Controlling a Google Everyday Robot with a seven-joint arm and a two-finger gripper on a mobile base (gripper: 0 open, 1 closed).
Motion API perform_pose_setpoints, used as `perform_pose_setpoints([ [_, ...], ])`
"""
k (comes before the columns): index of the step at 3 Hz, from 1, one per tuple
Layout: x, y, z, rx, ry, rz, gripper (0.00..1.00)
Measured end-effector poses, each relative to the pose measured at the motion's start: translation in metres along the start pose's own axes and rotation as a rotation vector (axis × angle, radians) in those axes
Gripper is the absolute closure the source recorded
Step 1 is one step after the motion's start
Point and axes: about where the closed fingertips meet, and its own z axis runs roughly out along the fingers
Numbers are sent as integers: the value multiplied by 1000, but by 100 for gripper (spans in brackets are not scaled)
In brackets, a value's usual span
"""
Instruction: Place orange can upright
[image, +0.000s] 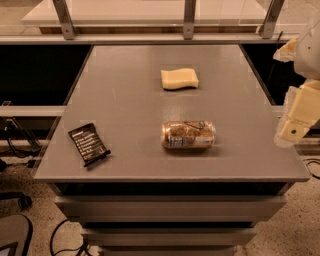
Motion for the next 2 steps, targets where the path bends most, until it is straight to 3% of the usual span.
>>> perform_pose_setpoints([
  [1, 0, 0, 0, 0, 0, 0, 0],
  [2, -9, 3, 1, -1, 6, -37, 0],
])
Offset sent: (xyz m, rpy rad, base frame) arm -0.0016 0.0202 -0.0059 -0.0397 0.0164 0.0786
